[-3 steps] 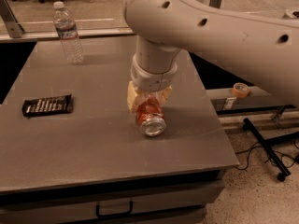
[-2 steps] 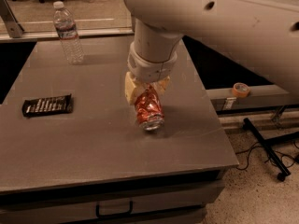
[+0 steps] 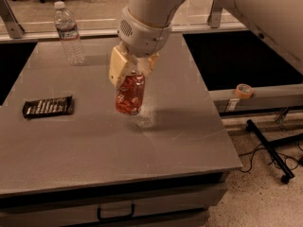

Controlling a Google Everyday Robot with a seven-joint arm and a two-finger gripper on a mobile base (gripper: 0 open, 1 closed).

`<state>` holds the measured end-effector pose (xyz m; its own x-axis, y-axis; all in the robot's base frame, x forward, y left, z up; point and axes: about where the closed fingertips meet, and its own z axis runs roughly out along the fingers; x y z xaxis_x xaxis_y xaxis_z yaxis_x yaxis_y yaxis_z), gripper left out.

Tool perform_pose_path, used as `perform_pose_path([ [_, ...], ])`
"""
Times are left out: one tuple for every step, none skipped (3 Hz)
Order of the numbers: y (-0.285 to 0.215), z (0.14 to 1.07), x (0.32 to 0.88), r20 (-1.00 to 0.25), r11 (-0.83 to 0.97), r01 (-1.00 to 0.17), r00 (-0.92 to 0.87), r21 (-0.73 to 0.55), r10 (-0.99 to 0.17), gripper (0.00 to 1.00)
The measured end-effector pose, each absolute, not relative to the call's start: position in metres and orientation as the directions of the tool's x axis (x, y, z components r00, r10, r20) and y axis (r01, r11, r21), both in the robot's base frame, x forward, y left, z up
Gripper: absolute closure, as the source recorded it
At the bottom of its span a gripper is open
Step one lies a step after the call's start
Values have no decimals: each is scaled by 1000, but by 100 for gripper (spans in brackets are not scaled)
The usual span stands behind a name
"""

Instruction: Pick coke can

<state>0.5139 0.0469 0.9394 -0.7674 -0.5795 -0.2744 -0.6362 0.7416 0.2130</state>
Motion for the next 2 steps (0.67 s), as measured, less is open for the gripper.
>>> perform_pose_path([
  [62,954,508,-296,667,-693,-721,273,-627,100],
  [62,954,508,-296,667,-693,-721,273,-627,100],
])
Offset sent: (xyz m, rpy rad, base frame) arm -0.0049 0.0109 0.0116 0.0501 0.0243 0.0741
